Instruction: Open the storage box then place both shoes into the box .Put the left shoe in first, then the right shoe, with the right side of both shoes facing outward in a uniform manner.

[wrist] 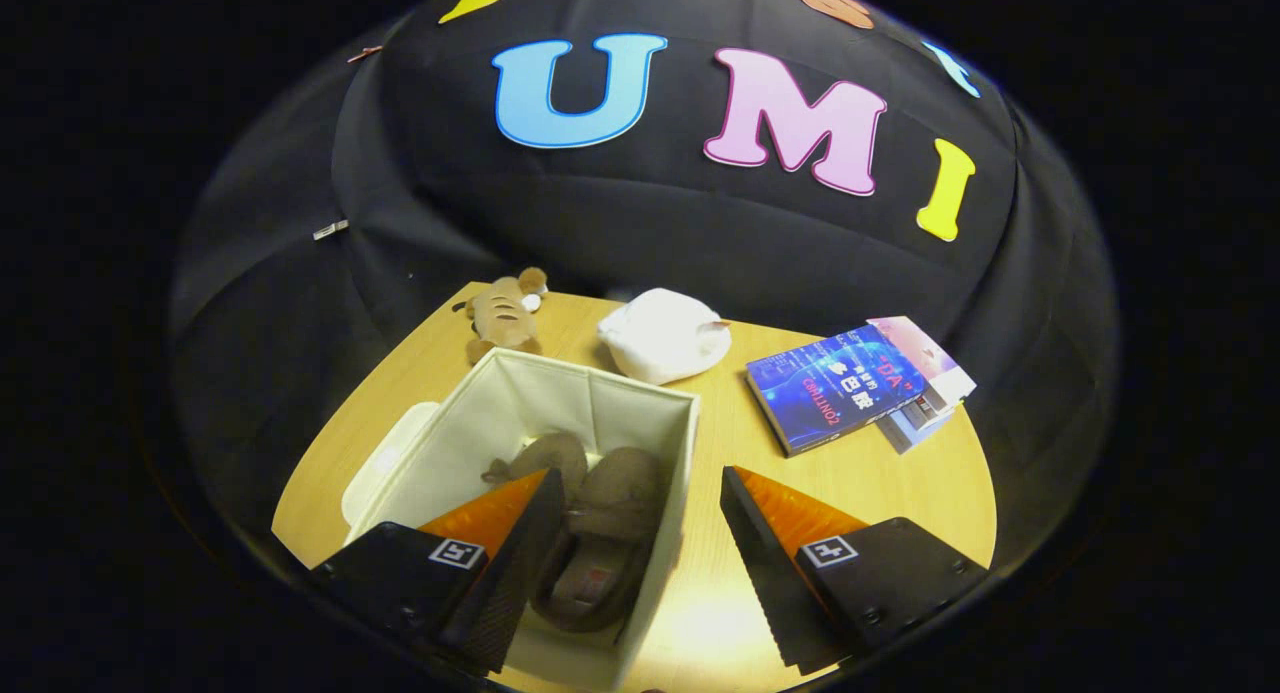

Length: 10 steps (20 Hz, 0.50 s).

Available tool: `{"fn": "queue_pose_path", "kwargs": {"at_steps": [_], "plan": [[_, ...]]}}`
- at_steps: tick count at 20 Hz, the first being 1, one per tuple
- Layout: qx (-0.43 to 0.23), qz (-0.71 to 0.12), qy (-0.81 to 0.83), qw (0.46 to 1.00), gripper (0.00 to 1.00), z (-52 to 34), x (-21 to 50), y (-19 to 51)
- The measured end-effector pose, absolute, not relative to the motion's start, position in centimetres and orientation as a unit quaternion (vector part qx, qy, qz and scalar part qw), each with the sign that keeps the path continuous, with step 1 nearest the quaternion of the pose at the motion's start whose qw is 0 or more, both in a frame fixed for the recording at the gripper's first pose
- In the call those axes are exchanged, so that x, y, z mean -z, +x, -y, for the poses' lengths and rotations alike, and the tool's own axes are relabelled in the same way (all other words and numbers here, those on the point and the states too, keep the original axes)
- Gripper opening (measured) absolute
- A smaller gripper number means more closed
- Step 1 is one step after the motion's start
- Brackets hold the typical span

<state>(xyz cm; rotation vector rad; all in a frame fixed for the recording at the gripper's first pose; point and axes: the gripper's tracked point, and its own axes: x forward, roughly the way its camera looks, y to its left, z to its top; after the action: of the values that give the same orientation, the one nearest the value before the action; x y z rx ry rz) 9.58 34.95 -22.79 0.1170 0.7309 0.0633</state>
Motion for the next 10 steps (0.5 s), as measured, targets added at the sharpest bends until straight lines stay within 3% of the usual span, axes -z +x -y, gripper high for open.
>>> {"fn": "queue_pose_path", "kwargs": {"at_steps": [10], "plan": [[-0.042, -0.281, 0.056, 0.957, 0.98, -22.9, 19.3, 7.3]]}}
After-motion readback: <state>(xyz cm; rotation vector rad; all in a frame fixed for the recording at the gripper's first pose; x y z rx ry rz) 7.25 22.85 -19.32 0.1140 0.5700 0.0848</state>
